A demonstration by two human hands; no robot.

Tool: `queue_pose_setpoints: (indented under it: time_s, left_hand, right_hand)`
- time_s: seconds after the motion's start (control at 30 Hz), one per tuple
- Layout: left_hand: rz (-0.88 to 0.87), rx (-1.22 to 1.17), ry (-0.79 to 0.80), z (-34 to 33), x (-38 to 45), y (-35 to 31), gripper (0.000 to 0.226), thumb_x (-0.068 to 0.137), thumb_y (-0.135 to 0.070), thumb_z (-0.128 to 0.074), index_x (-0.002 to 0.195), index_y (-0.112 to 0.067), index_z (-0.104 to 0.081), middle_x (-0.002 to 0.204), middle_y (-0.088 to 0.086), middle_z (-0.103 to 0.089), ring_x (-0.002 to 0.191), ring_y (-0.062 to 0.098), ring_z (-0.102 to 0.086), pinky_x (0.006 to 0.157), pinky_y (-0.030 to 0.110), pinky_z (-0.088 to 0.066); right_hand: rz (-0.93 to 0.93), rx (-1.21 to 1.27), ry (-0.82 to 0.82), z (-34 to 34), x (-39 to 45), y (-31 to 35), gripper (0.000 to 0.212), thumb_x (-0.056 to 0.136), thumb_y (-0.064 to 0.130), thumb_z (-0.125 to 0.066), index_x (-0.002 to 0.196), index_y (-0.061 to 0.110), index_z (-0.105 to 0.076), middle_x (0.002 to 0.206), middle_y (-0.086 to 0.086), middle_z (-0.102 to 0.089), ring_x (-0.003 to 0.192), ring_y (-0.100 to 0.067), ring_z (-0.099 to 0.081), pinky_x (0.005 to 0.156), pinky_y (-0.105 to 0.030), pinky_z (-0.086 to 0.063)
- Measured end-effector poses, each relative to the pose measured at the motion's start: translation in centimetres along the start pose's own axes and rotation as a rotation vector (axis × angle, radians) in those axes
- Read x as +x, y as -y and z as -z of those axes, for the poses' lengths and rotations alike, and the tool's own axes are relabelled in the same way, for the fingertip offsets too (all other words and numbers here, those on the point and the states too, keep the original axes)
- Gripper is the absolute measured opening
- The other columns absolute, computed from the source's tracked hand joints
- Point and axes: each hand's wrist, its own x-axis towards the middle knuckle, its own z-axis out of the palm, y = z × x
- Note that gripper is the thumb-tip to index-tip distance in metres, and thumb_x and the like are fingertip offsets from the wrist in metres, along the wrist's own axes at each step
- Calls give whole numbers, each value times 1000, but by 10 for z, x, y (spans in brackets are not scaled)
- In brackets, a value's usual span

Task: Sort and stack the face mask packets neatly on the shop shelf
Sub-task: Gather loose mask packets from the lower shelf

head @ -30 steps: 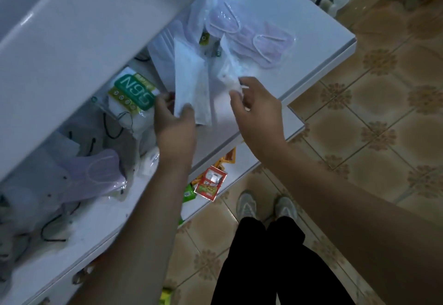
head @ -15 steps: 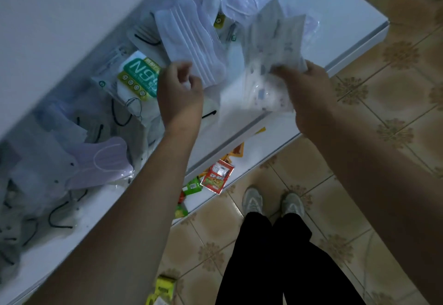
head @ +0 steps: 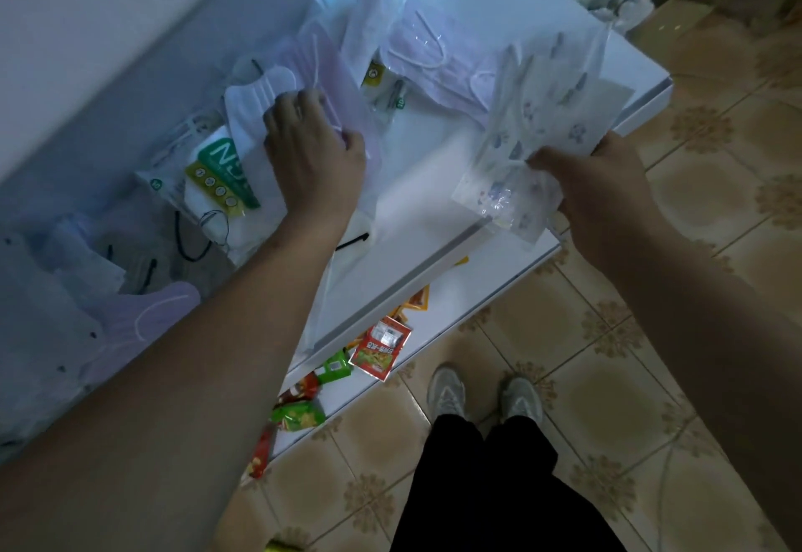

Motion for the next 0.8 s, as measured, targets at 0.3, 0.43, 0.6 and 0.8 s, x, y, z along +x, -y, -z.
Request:
queue_pose_setpoints:
  time_s: [0.3, 0.43, 0.6, 0.8]
  left_hand:
    - [-62, 41, 116, -17, 60, -19, 43, 89, -49, -59, 120, -20, -65, 126, 10, -57, 121, 34, -48, 94, 41, -38]
    - [25, -329, 109, -2, 59, -2, 20, 86, -39, -58, 84, -20, -66, 88, 5, -65, 84, 26, -61, 77, 37, -49]
    - [134, -571, 56, 32, 62, 12, 25, 90, -32, -56, 71, -16, -54, 61, -9, -40, 54, 4, -35, 57, 26, -33]
    - [479, -966, 270, 51, 37, 19, 32, 85, -7, -50, 109, -16, -69, 87, -4, -65, 71, 17, -63, 60, 26, -52]
  right_hand:
    - [-24, -73, 77, 1, 21, 2, 38, 78, 4, -58, 114, 11, -69, 106, -6, -74, 96, -26, -72, 89, -49, -57]
    - [-41, -68, 79, 1, 20, 1, 35, 85, 0, -55, 116, 9, -68, 106, -6, -74, 96, -25, -72, 88, -46, -58]
    - [-24, -38, 92, -5, 14, 0, 36, 85, 1, -56, 117, 10, -68, 106, -5, -74, 93, -23, -71, 71, -33, -55]
    - [-7, 21, 160, -18, 2, 3, 40, 81, 0, -57, 119, 11, -66, 107, -6, -74, 95, -24, -72, 76, -36, -58]
